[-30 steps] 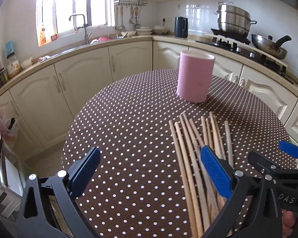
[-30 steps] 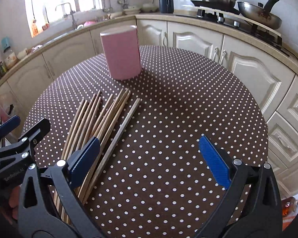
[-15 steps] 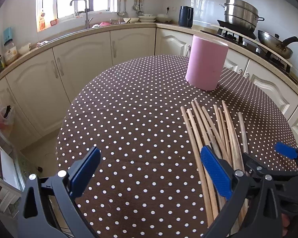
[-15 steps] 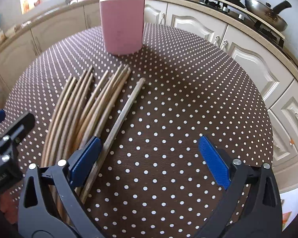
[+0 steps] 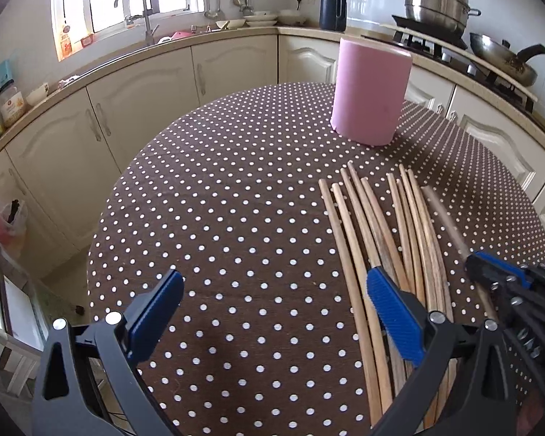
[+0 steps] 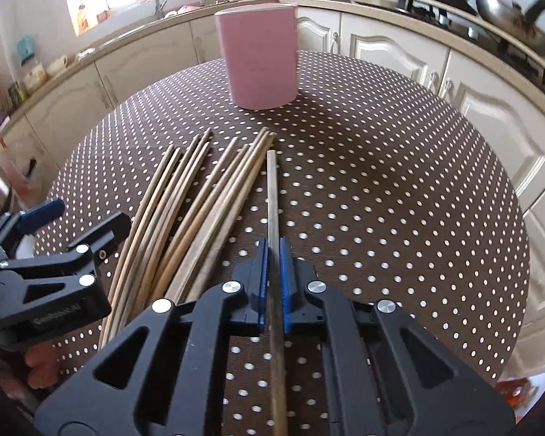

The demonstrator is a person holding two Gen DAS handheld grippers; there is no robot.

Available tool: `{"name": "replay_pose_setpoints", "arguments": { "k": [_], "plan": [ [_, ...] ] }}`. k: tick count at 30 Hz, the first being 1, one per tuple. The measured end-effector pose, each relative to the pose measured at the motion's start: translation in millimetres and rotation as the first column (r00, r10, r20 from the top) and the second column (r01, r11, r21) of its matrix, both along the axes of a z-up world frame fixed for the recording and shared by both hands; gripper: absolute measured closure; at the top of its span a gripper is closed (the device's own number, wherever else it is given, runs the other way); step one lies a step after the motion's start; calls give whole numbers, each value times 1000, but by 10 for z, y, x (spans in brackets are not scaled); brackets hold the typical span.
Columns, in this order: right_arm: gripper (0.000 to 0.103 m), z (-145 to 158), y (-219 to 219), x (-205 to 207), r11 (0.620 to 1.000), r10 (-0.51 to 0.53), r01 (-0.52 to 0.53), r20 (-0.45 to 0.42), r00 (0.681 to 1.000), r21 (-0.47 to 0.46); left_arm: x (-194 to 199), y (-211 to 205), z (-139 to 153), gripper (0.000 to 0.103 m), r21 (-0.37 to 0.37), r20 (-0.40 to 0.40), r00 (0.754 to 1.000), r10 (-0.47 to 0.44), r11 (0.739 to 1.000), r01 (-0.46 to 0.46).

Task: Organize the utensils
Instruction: 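Grasp one wooden chopstick with the right gripper while the left gripper grasps another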

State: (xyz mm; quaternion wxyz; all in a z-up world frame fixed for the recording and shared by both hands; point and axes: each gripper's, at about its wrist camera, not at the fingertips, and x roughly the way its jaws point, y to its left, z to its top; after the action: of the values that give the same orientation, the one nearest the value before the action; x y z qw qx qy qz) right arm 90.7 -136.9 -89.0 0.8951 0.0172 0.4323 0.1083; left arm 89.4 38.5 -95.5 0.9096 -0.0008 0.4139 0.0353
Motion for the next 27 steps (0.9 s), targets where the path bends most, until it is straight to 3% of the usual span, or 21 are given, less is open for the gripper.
{"name": "replay_pose_setpoints", "arguments": {
  "k": [7,13,14,15,16,18,27],
  "plan": [
    [96,6,-23,-78,1000,15,-15,14,1000,23,95,0,-72,4,24,-62,996,58,998,-57],
    [96,-12,-84,-85,998,25,-26,20,999,51,165,-61,-47,5,55,-61,995,81,995,-78],
    [96,-10,-89,-86,998,25,-26,20,999,56,170,-78,-40,10,47,-51,996,67,997,-64],
    [96,-9,-92,-73,998,25,-26,19,1000,58,166,-93,-33,36,6,-39,999,30,1000,-30],
    [96,-7,-101,-69,998,23,-24,17,1000,64,159,-130,-13,66,9,-17,1000,16,1000,-16],
    [96,-3,-110,-65,997,22,-23,14,1000,70,182,-189,-2,95,15,-3,1000,-13,1000,13],
    [97,116,-272,-101,991,-22,16,44,999,132,173,-48,-12,97,-91,14,1000,-13,996,14]
  ]
}}
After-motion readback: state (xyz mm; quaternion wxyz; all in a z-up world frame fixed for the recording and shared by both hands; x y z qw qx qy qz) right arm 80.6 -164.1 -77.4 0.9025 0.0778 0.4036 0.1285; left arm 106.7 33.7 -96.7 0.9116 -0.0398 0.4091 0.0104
